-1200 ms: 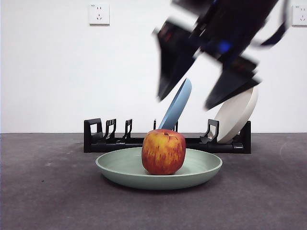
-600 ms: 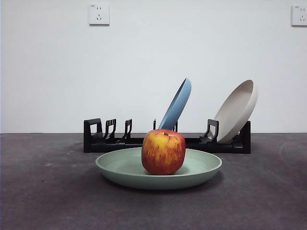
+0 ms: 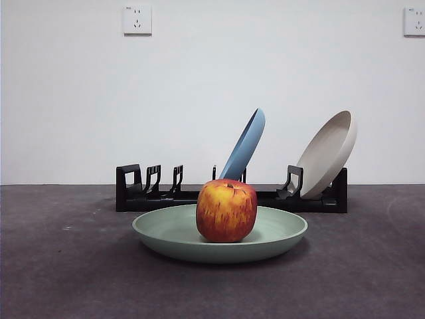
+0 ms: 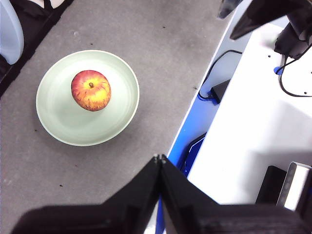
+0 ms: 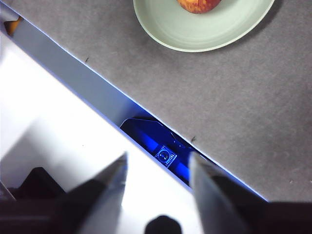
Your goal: Take the green plate from the plate rack,put the plate on the table,take the apple from the table,put the apple in the plate
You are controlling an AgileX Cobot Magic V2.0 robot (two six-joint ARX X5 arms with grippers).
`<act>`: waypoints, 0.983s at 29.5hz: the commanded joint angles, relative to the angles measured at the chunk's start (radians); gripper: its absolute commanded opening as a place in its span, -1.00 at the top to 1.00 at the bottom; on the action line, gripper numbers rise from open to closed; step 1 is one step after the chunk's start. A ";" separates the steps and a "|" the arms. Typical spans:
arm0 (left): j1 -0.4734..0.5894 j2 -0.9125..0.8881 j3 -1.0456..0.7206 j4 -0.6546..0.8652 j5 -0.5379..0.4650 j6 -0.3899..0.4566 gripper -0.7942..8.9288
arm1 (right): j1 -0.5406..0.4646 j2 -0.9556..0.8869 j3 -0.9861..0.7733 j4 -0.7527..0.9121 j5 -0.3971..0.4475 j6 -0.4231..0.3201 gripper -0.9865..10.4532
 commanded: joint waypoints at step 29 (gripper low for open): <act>0.151 -0.064 -0.007 0.270 -0.077 0.125 0.84 | 0.002 -0.001 -0.004 0.016 0.006 0.016 0.83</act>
